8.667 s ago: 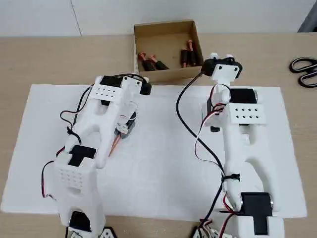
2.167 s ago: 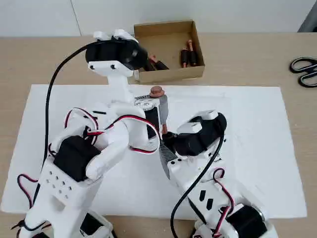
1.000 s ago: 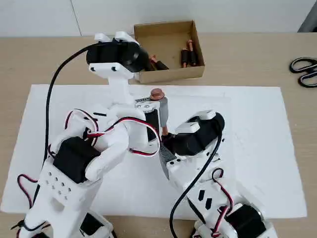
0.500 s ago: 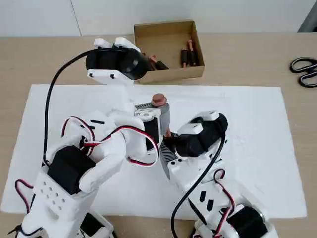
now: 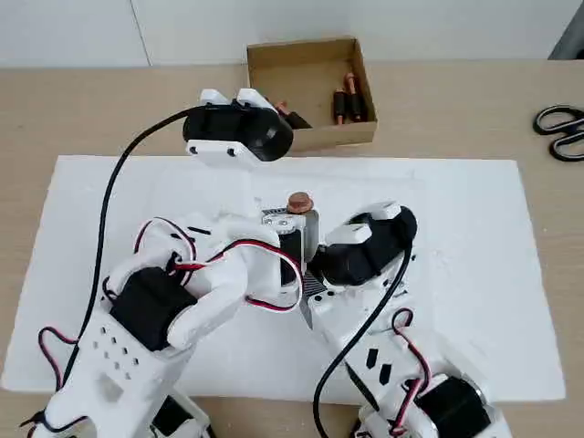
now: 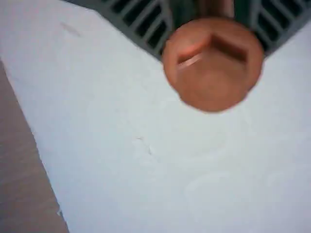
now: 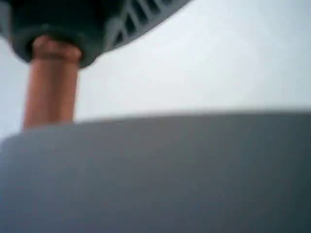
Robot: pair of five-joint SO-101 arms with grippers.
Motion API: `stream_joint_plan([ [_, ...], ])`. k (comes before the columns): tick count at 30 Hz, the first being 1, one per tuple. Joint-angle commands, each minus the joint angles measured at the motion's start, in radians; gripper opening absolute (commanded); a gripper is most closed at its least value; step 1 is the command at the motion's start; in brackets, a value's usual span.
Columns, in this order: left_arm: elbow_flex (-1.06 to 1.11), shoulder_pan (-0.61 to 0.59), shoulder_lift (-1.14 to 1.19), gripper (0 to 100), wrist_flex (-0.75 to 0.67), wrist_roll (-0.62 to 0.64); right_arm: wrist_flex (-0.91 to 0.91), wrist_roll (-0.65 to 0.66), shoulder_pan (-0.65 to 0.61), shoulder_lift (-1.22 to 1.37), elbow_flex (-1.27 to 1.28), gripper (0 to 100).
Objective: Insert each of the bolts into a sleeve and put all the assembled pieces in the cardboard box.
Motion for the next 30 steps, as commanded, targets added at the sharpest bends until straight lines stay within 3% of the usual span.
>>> stream_joint_plan([
  [1, 0.012, 0.002, -0.018, 1, -0.014, -0.023, -0.03, -0.006, 0.015, -0.008, -0.011, 0.4],
  [8, 0.134, 0.003, -0.026, 1, -0.058, -0.043, -0.03, -0.006, 0.015, -0.008, -0.011, 0.4],
  [30, 0.15, 0.005, -0.021, 1, 0.006, -0.044, -0.03, -0.006, 0.015, -0.008, -0.011, 0.4],
])
